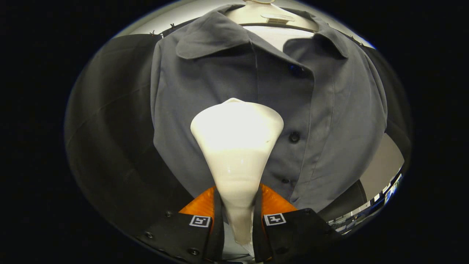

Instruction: Iron the clothes twice with a garment steamer, once on the left side and once on the right side.

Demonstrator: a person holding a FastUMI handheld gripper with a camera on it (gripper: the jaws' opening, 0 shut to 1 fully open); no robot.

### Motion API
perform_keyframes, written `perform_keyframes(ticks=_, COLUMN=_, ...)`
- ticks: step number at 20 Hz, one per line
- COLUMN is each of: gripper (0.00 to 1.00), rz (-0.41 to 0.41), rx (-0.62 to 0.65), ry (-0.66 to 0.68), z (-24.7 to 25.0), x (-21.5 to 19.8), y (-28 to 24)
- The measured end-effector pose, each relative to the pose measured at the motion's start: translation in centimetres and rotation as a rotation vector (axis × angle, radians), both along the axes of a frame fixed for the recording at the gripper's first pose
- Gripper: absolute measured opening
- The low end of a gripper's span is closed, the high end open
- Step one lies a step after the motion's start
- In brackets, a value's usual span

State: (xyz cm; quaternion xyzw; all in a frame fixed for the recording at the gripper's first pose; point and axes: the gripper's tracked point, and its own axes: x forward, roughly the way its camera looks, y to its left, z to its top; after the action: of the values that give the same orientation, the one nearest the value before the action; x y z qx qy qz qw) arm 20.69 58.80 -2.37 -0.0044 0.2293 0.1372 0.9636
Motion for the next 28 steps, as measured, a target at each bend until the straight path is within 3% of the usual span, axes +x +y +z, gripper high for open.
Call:
perform_keyframes(ticks=17, gripper=0.39, rz=-0.038, rx=-0.039, ry=0.218, z=-14.3, x=0.4, y=-2.4)
perform_keyframes(ticks=22, gripper=0.40, rz=-0.068, rx=-0.055, ry=0.293, z=-20.3, x=-0.9, y=-4.6)
perform_keyframes(ticks=28, gripper=0.39, rz=-0.068, rx=-0.094, ry=0.356, z=-24.2, x=-2.3, y=-5.3)
